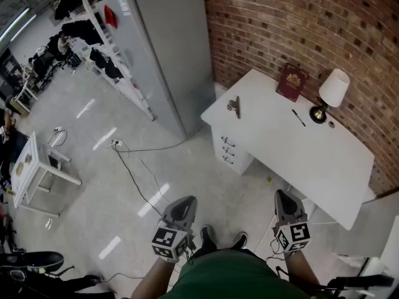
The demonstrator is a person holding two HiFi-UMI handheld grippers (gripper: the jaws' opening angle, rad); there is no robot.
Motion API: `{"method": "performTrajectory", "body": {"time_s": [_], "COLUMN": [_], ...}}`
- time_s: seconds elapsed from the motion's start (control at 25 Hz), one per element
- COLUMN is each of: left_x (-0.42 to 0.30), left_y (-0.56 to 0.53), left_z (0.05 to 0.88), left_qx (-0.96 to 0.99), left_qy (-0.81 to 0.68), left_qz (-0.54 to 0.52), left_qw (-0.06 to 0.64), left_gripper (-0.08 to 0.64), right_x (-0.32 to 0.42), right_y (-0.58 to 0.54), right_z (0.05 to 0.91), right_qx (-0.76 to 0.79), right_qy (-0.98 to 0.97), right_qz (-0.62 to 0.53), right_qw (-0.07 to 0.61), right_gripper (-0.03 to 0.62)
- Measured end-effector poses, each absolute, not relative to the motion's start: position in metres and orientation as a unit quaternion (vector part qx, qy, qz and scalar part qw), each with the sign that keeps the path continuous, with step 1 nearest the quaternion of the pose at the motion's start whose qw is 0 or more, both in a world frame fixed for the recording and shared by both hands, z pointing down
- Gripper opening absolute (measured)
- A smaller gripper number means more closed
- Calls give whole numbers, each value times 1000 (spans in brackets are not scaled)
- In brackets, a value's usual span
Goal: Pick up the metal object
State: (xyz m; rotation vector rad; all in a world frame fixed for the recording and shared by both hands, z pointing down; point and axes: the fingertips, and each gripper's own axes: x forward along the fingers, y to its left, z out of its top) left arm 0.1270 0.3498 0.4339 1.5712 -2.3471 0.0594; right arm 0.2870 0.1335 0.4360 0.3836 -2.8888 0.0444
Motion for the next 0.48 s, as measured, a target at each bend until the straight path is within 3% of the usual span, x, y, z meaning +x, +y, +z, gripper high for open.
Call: {"method": "performTrajectory", "body": {"time_s": [0.48], "left_x": [52], "left_y": [369], "left_z": [432], "left_qx": [576], "left_qy": [-807], "left_qz": [43], "left_qw": [122], "left_gripper": [20], "right_x": [224], "right_y": [172], "right_z": [407], "right_qx": [152], "right_qy": [-983], "right_qz": [-5], "right_qw": [101], "right_gripper": [2]}}
